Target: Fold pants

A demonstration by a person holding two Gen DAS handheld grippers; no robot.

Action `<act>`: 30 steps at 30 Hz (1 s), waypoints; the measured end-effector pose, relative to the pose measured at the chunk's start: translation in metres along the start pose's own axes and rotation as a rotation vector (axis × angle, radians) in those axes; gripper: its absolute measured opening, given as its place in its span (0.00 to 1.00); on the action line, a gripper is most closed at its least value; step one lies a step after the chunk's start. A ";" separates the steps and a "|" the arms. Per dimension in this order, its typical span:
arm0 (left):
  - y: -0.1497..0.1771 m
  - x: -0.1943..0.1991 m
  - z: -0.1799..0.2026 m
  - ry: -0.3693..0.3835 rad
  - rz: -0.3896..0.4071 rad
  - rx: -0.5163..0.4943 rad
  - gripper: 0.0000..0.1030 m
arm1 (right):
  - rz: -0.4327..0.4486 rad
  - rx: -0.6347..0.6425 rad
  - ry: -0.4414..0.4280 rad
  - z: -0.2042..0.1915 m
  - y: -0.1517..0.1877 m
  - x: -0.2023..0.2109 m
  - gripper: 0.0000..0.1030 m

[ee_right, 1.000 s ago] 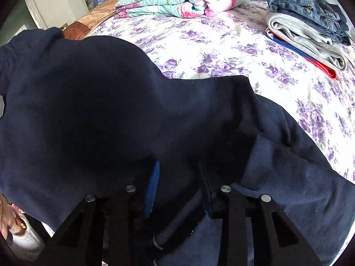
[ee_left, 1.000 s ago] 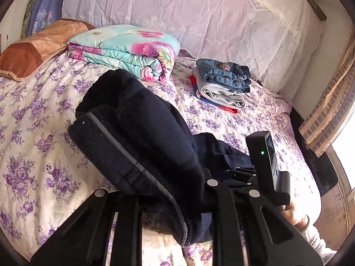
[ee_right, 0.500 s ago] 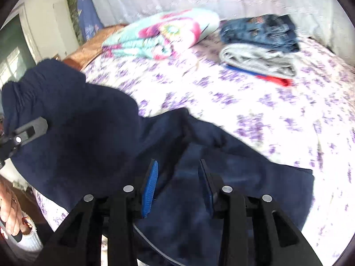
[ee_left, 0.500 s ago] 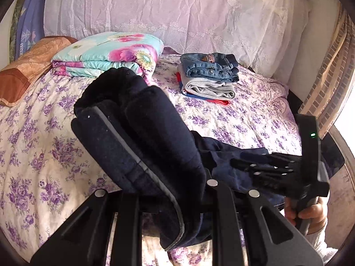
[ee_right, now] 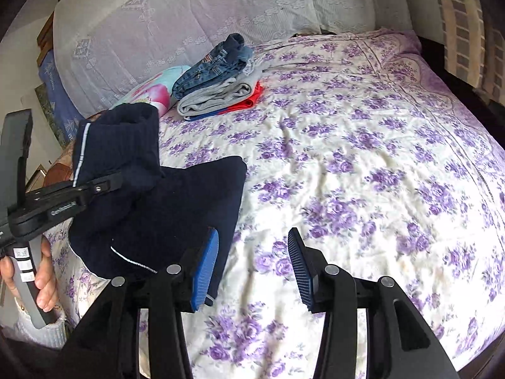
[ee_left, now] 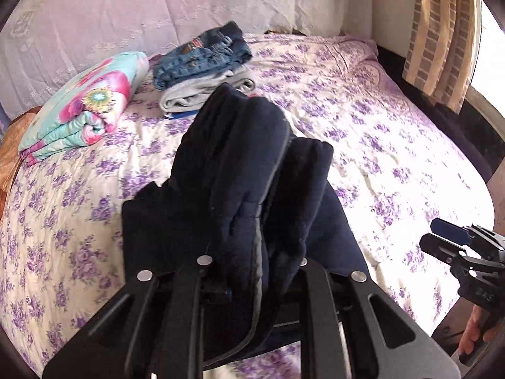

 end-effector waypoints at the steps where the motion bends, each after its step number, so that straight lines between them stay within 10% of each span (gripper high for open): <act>1: 0.004 -0.012 0.013 -0.009 -0.029 -0.017 0.14 | 0.001 -0.011 0.002 0.007 0.003 -0.001 0.45; 8: 0.041 -0.064 0.054 -0.068 -0.196 -0.155 0.33 | -0.063 -0.058 -0.005 0.026 0.015 -0.030 0.45; 11: 0.039 -0.028 0.063 0.206 -0.207 -0.095 0.76 | -0.071 -0.055 0.002 0.028 0.005 -0.038 0.45; 13: 0.035 0.004 0.066 0.393 -0.182 -0.036 0.82 | -0.065 -0.057 -0.020 0.024 -0.005 -0.040 0.45; 19: 0.026 0.044 -0.020 0.154 0.008 0.050 0.81 | -0.149 -0.101 -0.289 -0.018 -0.026 -0.062 0.59; 25: 0.066 -0.005 -0.083 0.143 -0.143 0.224 0.27 | -0.329 -0.189 -0.364 -0.043 -0.019 -0.114 0.61; 30: 0.085 -0.030 -0.080 0.125 -0.147 0.201 0.24 | -0.315 -0.197 -0.354 -0.055 -0.020 -0.137 0.52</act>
Point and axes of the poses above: each gripper's, at about its wrist camera, not at the fingertips, and x roughly against the way its jaws point, z to its right, y to its underside, the point moved 7 cm from there along -x, roughly the way its jaws point, and after that the axes turned 3 degrees about z, right-handed, at the moved point
